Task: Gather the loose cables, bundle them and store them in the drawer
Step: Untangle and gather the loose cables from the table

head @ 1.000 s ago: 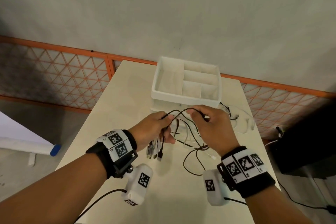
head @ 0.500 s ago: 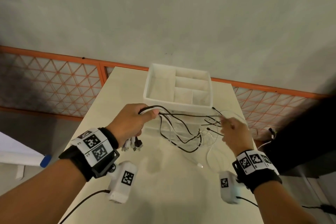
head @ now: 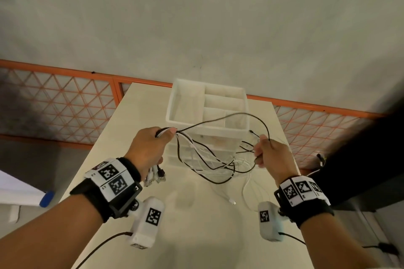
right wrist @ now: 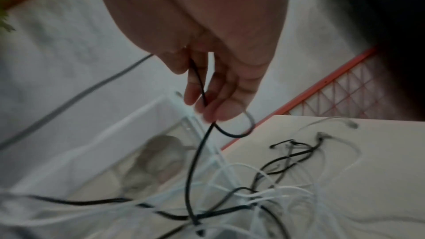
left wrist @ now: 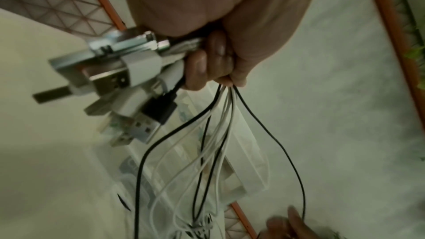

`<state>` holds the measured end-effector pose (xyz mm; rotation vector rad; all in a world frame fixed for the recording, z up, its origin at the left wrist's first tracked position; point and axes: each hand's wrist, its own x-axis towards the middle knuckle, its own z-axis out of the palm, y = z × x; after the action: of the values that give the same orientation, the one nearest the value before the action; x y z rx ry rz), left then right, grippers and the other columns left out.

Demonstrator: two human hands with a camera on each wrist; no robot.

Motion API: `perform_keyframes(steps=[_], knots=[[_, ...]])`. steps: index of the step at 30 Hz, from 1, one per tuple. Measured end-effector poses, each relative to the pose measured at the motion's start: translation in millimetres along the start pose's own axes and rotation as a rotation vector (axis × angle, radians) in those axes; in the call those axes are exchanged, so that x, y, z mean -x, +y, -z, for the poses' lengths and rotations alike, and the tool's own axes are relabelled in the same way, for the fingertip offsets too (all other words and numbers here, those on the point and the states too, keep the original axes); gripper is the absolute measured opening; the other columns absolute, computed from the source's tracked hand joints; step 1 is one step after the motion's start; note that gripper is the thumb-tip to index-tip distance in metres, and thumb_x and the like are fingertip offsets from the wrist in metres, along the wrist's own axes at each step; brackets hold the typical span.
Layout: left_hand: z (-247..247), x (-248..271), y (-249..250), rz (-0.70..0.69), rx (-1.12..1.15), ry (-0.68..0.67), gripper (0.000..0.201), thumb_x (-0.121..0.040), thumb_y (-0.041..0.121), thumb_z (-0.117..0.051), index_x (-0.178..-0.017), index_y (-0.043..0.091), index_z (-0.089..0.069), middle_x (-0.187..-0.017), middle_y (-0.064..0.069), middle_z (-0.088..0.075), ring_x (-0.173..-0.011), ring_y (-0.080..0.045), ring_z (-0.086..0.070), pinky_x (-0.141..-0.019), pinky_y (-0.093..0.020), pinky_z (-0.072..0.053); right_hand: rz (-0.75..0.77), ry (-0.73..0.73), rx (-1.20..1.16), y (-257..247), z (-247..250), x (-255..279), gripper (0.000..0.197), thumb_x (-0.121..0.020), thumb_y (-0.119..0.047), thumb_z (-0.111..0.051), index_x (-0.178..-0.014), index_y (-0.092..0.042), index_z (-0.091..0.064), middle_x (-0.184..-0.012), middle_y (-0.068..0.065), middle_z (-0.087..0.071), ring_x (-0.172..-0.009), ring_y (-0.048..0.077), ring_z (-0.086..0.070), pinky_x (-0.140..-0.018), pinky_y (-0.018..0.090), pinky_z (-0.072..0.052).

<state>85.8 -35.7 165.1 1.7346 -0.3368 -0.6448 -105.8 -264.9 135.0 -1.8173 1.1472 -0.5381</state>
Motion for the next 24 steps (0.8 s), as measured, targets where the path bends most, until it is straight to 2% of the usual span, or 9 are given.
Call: perform_keyframes(steps=[2,4,6,8,13,15,18,21,24], knots=[[-11.6,4.0,4.4,0.014,0.055,-0.049,0.036,-0.097,0.035,-0.056,-0.077,0.005,-0.049,-0.058,-0.003,-0.046,-0.044,-0.015,-0.024,-0.044,-0.025,-0.026,0.028,-0.156,-0.138,-19.6,-10.3,15.4,0.052,-0.105,-0.039,-0.044,-0.08,-0.001,-0.069,-0.081,0.019,-0.074,-0.064,0.031,-0.068,-0.066,0.042,-0.06],[-28.2,10.5,9.9,0.013,0.083,-0.146,0.029,-0.1,0.036,-0.051,-0.094,0.009,-0.06,-0.076,-0.002,-0.074,-0.039,-0.011,-0.029,-0.042,-0.023,-0.03,0.076,-0.311,-0.226,-42.9,-22.3,33.8,0.054,-0.106,-0.037,-0.043,-0.083,0.007,-0.067,-0.083,0.022,-0.074,-0.071,0.04,-0.07,-0.065,0.039,-0.06],[-44.6,15.2,11.9,-0.015,0.048,-0.219,0.027,-0.101,0.037,-0.047,-0.098,0.012,-0.059,-0.09,-0.001,-0.076,-0.037,-0.009,-0.033,-0.042,-0.023,-0.033,0.137,-0.412,-0.327,-62.6,-33.4,49.5,0.052,-0.107,-0.034,-0.042,-0.084,0.006,-0.066,-0.084,0.024,-0.073,-0.071,0.04,-0.069,-0.067,0.041,-0.06],[-56.8,18.7,8.6,-0.038,0.003,-0.267,0.032,-0.101,0.037,-0.045,-0.089,0.01,-0.056,-0.079,-0.009,-0.067,-0.039,-0.012,-0.036,-0.041,-0.024,-0.034,0.179,-0.437,-0.429,-76.3,-39.2,58.7,0.049,-0.107,-0.032,-0.04,-0.083,0.001,-0.066,-0.081,0.023,-0.072,-0.068,0.036,-0.067,-0.066,0.041,-0.059],[-56.6,20.2,-14.5,-0.017,-0.184,-0.282,0.032,-0.101,0.042,-0.043,-0.084,0.015,-0.047,-0.062,0.0,-0.062,-0.035,-0.008,-0.035,-0.044,-0.024,-0.031,0.247,-0.252,-0.528,-81.7,-32.4,55.0,0.043,-0.107,-0.032,-0.04,-0.082,-0.005,-0.062,-0.063,0.01,-0.062,-0.052,0.025,-0.055,-0.048,0.032,-0.046],[-46.6,16.1,-24.6,-0.067,-0.397,-0.294,0.031,-0.101,0.043,-0.039,-0.086,0.018,-0.048,-0.063,0.005,-0.066,-0.04,-0.005,-0.042,-0.05,-0.028,-0.034,0.239,-0.15,-0.519,-75.9,-26.1,49.8,0.043,-0.107,-0.035,-0.041,-0.079,-0.009,-0.062,-0.056,0.004,-0.053,-0.044,0.017,-0.043,-0.042,0.026,-0.036],[-34.6,8.8,-33.4,-0.095,-0.562,-0.28,0.028,-0.102,0.044,-0.034,-0.094,0.022,-0.05,-0.074,0.007,-0.075,-0.051,-0.011,-0.048,-0.052,-0.028,-0.038,0.186,-0.094,-0.517,-68.0,-24.5,47.2,0.044,-0.105,-0.041,-0.042,-0.077,-0.013,-0.061,-0.053,-0.002,-0.039,-0.046,0.013,-0.028,-0.044,0.024,-0.024],[-25.5,5.5,-37.3,-0.035,-0.605,-0.249,0.026,-0.102,0.042,-0.034,-0.095,0.021,-0.048,-0.086,0.009,-0.076,-0.047,-0.011,-0.048,-0.046,-0.024,-0.038,0.181,-0.001,-0.485,-60.1,-21.4,44.2,0.046,-0.104,-0.046,-0.042,-0.075,-0.016,-0.061,-0.054,-0.004,-0.033,-0.049,0.012,-0.027,-0.045,0.023,-0.027],[-13.4,4.4,-43.0,0.041,-0.597,-0.193,0.027,-0.102,0.04,-0.037,-0.091,0.018,-0.047,-0.085,0.006,-0.077,-0.046,-0.013,-0.048,-0.044,-0.024,-0.039,0.19,0.069,-0.133,-50.6,-8.4,30.3,0.048,-0.103,-0.047,-0.043,-0.071,-0.019,-0.064,-0.05,-0.011,-0.045,-0.053,0.016,-0.045,-0.059,0.03,-0.04]])
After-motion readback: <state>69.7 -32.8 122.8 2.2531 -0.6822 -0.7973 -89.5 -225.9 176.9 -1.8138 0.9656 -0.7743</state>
